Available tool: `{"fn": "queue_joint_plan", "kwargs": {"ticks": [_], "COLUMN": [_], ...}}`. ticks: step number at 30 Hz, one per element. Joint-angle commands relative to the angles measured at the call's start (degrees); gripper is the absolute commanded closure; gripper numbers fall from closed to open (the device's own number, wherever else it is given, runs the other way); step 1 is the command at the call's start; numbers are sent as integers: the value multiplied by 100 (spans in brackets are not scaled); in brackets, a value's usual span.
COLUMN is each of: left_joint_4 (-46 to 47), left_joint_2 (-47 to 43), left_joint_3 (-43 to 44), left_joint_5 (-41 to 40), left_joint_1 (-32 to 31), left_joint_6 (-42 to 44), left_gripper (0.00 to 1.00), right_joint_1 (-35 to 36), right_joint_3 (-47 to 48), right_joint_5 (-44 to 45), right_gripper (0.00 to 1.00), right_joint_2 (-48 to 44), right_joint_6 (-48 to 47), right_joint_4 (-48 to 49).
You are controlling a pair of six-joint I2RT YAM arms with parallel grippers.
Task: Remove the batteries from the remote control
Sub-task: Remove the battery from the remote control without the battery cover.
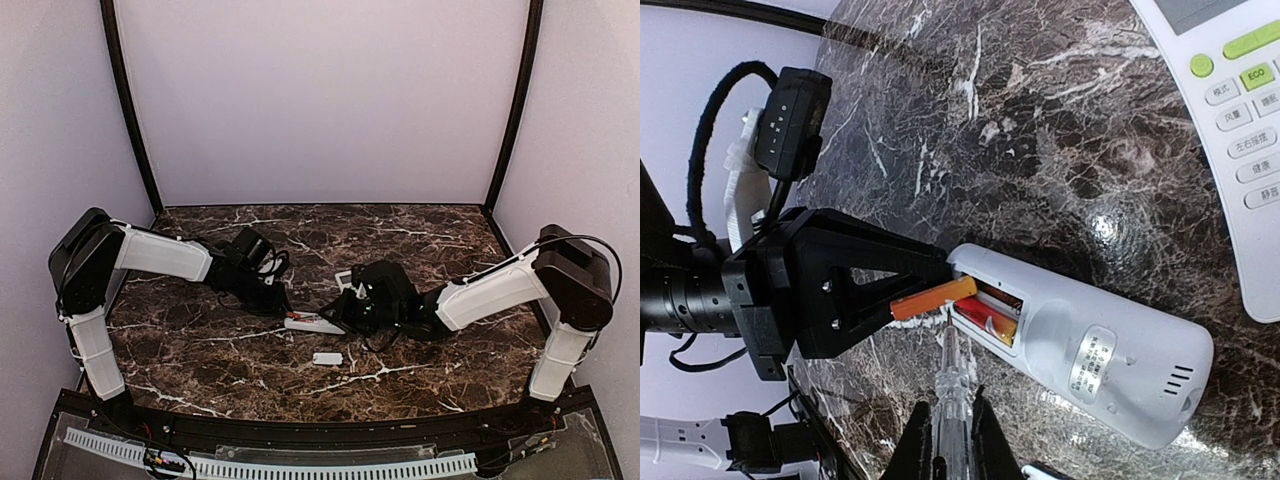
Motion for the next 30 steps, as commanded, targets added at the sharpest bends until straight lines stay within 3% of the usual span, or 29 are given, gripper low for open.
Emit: {"fn": "queue_joint_plan", "kwargs": {"ticks": [1,30], "left_joint_4": [-515,-500], "left_joint_2": [427,141], "left_joint_3": [-195,-312], "left_joint_5": [114,38], "left_joint_1": [-215,-177], "left_joint_6": [38,-68], "left_gripper": [83,81], "right_joint_1": [-26,-50], "right_joint_3": [185,-187], "right_joint_5": [-192,951], "right_gripper": [100,100], "right_joint_2": [189,129], "right_joint_6": [-108,-165], "right_joint_4": [258,917]}}
